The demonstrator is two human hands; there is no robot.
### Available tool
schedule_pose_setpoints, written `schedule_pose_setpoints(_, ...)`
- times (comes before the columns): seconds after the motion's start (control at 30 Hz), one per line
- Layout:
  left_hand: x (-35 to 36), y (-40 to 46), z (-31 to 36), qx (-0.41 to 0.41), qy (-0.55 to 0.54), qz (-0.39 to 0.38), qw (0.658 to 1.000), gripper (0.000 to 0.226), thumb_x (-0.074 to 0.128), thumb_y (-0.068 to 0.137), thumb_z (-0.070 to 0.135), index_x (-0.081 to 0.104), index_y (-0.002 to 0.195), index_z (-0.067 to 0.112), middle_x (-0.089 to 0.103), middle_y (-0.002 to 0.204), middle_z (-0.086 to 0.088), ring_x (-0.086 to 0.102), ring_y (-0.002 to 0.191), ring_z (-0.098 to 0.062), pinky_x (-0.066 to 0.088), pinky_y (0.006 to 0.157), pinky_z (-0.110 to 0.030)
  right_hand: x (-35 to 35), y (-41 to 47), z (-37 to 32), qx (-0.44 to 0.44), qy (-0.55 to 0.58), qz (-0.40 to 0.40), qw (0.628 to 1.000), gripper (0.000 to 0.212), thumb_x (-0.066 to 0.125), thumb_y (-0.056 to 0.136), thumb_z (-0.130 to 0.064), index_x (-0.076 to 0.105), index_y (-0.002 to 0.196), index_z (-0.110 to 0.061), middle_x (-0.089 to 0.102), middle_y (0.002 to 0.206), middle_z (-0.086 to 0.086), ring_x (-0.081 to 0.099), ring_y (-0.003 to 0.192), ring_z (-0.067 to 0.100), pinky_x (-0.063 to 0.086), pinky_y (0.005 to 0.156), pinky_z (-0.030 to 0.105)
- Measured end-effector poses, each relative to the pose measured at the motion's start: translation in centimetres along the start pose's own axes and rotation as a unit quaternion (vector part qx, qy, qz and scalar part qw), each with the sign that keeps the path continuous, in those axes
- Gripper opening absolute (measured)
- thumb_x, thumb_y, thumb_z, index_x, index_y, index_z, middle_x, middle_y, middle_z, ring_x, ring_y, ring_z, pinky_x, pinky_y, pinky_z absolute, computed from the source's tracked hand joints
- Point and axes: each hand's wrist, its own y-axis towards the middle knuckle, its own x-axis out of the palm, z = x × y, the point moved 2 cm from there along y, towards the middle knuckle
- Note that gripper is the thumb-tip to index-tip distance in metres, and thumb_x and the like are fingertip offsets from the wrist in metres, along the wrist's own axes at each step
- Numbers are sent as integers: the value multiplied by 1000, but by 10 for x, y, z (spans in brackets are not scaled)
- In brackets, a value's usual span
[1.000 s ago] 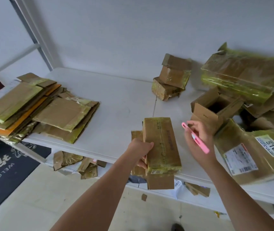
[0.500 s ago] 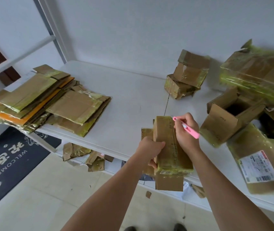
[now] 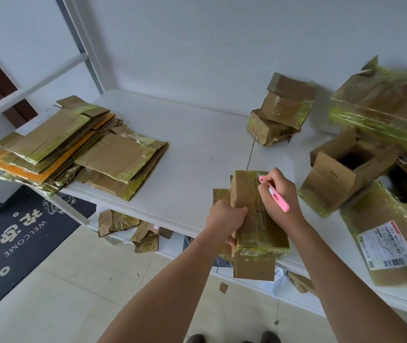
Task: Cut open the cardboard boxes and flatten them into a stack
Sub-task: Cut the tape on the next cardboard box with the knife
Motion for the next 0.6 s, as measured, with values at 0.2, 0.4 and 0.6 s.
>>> schedule_pose_setpoints(0.2,0,-3,0,4,-4,8,1000,39,60,96,38,55,122,9,64,106,-10,71,85,-35,62,64,-45,-3,-20,-5,13,8,-43,999,14,53,96,-7,45,85,-11,56,74,12,53,59,15,39,51,17)
schedule_pose_setpoints(0.4,0,-4,3,2,-4,12,1000,33,61,96,36,56,114,9,64,104,-11,72,82,-37,62,62,-46,-10,-45,-13,-5,37,-65,997,22,50,97,-9,44,76,-10,44,57,4,42,48,7,32,44,15)
schedule_pose_setpoints(0.6,0,-6,4,-8,-11,8,1000,35,63,95,36,56,115,8,65,108,-12,71,85,-38,62,60,-46,-14,-93,-21,0,113,-54,992,22,47,95,-22,43,74,-17,40,55,4,37,46,6,31,42,20)
